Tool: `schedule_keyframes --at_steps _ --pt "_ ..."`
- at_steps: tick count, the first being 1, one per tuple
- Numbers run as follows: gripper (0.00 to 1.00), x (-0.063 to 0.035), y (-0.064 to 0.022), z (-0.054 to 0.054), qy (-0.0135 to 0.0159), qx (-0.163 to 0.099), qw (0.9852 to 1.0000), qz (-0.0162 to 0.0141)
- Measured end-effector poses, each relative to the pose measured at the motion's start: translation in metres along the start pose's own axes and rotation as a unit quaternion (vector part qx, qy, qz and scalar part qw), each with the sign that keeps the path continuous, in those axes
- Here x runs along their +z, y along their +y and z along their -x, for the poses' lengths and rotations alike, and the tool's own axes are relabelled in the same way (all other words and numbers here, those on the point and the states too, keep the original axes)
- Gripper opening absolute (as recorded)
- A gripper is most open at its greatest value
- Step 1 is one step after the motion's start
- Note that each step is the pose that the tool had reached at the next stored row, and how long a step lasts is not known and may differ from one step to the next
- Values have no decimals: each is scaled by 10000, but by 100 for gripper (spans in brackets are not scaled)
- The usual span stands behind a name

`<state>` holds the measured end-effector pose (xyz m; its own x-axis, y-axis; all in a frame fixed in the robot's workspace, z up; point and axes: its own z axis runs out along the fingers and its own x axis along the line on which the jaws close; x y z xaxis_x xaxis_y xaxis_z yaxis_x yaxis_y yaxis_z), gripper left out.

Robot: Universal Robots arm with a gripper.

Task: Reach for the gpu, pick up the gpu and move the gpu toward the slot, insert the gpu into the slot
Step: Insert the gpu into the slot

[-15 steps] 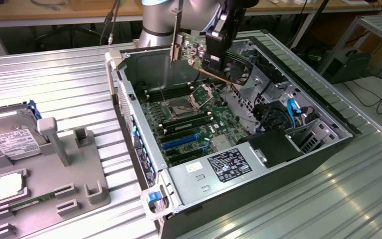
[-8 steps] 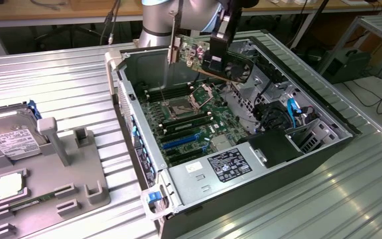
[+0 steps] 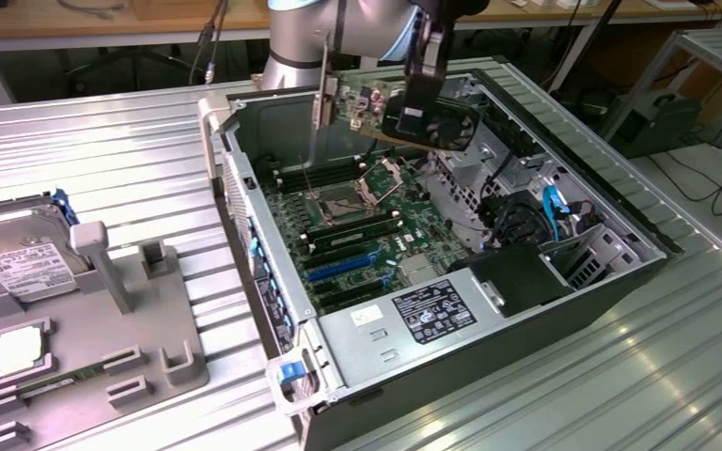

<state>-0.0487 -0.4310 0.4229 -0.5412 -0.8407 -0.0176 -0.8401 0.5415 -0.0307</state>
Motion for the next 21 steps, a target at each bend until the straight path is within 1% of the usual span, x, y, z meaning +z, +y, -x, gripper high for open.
schedule_keyframes --at_steps 3,6,8,11,15,17,19,20,21 --pt "28 2 0 0 -9 -292 9996 5" --pt "28 5 0 0 -19 -602 9982 9" --pt "28 7 0 0 -25 -786 9969 11" --pt "28 11 0 0 -35 -1076 9942 15" --pt "28 15 0 0 -49 -1453 9894 17" --pt "28 18 0 0 -53 -1553 9879 16" --pt "28 26 0 0 -56 -1606 9870 15" --pt "28 31 1 0 -59 -1679 9858 16" --pt "28 35 1 -1 -62 -1781 9840 18"
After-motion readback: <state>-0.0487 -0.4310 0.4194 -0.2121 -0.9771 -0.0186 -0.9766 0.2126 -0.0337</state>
